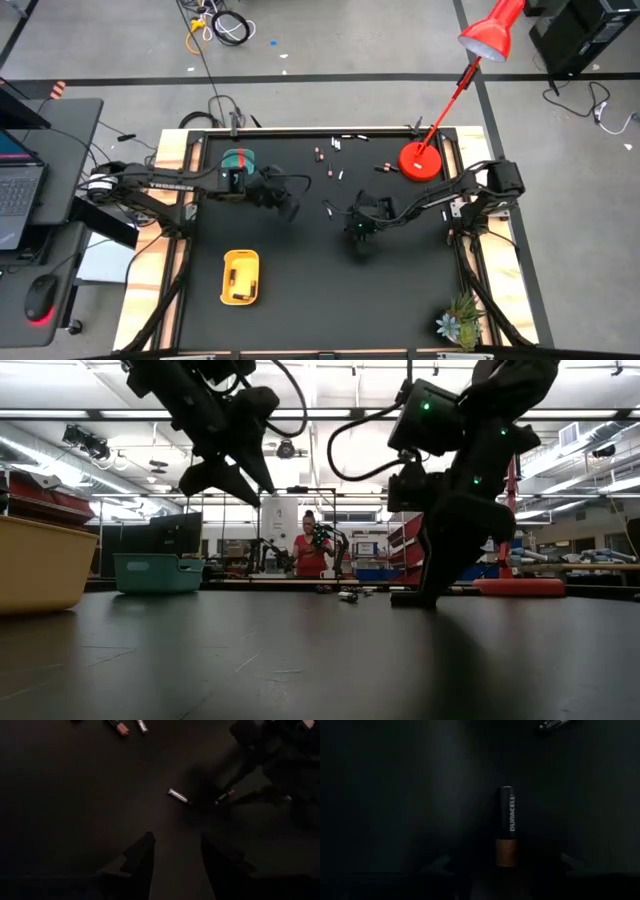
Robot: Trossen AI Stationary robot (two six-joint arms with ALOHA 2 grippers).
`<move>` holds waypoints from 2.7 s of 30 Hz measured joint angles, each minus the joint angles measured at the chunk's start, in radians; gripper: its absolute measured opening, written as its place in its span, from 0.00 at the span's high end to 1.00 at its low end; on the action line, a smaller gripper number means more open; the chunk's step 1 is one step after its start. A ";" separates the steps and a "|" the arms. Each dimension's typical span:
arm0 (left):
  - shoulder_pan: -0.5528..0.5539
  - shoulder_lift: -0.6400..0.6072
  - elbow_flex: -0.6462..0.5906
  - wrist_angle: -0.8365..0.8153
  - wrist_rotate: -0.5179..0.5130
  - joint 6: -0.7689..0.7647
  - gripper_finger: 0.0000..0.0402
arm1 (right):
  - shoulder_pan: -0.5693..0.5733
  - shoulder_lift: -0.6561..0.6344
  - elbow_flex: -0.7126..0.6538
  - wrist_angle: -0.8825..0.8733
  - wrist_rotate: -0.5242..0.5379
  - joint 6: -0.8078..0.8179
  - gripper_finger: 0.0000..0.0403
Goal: Sort batteries
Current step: Put the black battery into the yellow bin
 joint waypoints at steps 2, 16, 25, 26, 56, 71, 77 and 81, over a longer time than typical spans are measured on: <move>-0.014 0.000 0.000 0.009 0.023 0.007 0.58 | -0.001 0.012 0.003 0.002 -0.017 0.000 0.76; -0.106 0.000 -0.001 0.215 0.144 0.217 0.58 | 0.025 -0.171 0.037 0.004 -0.023 0.025 0.89; -0.105 0.000 -0.001 0.515 -0.083 0.171 0.58 | 0.093 -0.367 0.044 0.165 0.186 0.159 0.89; -0.105 0.000 -0.001 0.556 -0.104 0.171 0.58 | 0.099 -0.373 0.043 0.183 0.205 0.165 0.89; -0.120 0.148 0.000 0.987 -0.080 0.130 0.64 | 0.098 -0.386 0.043 0.531 0.349 0.197 0.89; -0.119 0.114 0.000 0.879 -0.092 0.134 0.88 | 0.100 -0.390 0.044 0.474 0.252 0.236 0.59; -0.139 -0.047 0.001 0.446 0.208 0.031 0.88 | 0.108 -0.413 0.045 0.267 0.076 0.300 0.49; -0.227 -0.112 0.000 -0.025 0.437 -0.075 0.88 | 0.119 -0.413 0.045 0.143 0.073 0.295 0.49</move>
